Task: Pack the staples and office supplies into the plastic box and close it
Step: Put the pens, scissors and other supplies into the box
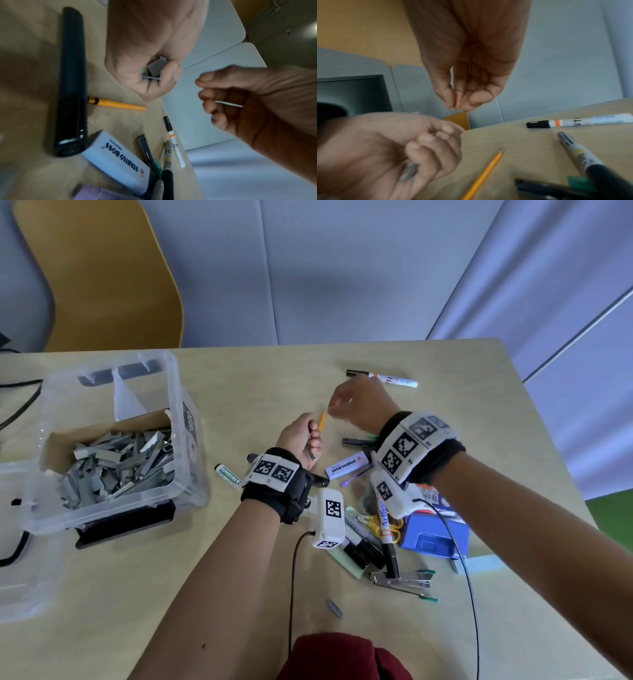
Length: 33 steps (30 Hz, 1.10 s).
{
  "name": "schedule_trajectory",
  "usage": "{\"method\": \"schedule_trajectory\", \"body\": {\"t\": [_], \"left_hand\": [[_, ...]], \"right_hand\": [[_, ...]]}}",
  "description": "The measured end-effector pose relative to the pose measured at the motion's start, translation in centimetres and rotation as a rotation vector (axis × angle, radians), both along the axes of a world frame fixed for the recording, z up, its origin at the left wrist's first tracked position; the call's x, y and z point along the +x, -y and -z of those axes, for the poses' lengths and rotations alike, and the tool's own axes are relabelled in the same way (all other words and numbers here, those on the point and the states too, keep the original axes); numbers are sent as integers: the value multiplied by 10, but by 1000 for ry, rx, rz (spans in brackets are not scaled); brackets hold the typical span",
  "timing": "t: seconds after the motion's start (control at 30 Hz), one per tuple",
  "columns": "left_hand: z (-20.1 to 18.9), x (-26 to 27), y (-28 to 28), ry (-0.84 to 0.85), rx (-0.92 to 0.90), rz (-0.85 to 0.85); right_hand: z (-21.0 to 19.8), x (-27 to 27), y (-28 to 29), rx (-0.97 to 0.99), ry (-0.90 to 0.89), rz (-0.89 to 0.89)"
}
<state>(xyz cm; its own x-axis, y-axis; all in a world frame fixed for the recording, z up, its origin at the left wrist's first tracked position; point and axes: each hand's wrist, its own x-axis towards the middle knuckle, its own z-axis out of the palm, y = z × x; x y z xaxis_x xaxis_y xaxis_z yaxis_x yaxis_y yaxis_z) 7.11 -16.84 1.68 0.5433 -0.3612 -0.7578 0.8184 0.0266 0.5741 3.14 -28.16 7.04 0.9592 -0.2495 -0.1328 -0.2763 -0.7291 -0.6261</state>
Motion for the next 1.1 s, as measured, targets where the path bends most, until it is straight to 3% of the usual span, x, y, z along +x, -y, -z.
{"method": "schedule_trajectory", "body": {"t": [0.2, 0.57, 0.83, 0.97, 1.1], "left_hand": [[-1, 14, 29, 119, 74, 42], [16, 23, 32, 308, 298, 238], [10, 7, 41, 758, 570, 892], [9, -7, 43, 882, 626, 1215], [13, -25, 51, 1052, 781, 1315]], "right_hand": [[27, 42, 55, -128, -141, 95], [71, 80, 106, -446, -444, -12], [78, 66, 100, -443, -507, 15], [73, 56, 98, -394, -553, 16], [71, 35, 93, -291, -670, 6]]}}
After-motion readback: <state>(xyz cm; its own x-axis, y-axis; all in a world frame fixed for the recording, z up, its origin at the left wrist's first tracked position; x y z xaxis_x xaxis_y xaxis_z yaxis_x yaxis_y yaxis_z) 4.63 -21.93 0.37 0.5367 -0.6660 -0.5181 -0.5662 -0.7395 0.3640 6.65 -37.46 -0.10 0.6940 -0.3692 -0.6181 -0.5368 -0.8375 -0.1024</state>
